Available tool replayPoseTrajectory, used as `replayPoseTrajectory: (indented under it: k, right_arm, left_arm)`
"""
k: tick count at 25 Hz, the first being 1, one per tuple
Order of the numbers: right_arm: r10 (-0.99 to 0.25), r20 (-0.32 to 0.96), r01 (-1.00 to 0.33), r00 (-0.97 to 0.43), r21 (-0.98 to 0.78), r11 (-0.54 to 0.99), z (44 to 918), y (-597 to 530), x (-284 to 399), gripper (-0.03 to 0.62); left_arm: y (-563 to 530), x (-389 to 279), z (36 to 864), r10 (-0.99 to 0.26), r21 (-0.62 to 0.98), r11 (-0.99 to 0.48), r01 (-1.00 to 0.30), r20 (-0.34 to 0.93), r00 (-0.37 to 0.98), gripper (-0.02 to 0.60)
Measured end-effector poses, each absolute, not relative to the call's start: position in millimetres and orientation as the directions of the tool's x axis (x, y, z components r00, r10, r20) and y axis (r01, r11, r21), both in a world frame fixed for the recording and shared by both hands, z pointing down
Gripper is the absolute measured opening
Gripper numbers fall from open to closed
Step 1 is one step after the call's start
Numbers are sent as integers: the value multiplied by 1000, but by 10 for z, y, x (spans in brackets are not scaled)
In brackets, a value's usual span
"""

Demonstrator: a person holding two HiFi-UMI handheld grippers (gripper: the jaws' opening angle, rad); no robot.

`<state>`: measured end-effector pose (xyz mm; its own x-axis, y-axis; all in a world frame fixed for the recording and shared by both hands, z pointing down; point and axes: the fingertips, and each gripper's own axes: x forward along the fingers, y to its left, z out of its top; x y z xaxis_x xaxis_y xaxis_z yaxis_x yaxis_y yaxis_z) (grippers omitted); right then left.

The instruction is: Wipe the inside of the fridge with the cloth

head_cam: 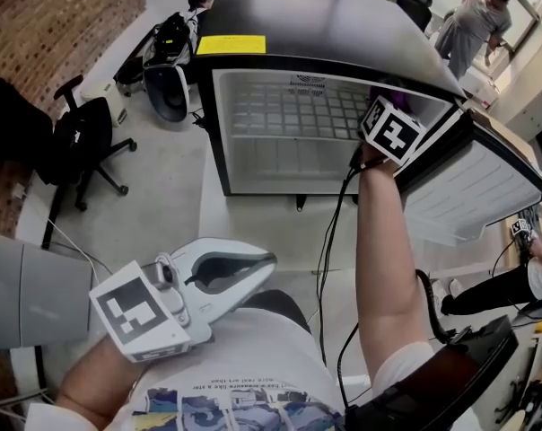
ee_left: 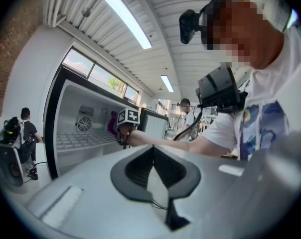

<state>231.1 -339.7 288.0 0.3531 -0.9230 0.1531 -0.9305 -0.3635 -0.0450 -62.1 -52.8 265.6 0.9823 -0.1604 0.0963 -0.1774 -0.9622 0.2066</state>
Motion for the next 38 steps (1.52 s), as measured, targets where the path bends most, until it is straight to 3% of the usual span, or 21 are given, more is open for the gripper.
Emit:
replayPoseTrajectory:
  k: [20, 25, 30, 38]
  right_arm:
    - [-934, 156, -943, 321, -34, -330, 2949, -3893, 2334, 52]
    - [-942, 142, -950, 303, 117, -288, 2872, -3984, 2263, 52]
    - [-945, 251, -976, 212, 3, -218, 3152, -4115, 2204, 52]
    - [-971, 221, -996, 91, -2, -94, 3059, -4171, 1885, 52]
  left_arm:
    - [-514, -735, 2644, -207, 225, -948, -223, 95, 974, 8]
    - [-530, -718, 2657, -209, 222, -948, -228, 105, 972, 8]
    - [-567, -675, 2662, -209, 228, -946, -228, 104, 972, 8]
    - [-607, -720, 2646, -223, 235, -942, -241, 101, 970, 8]
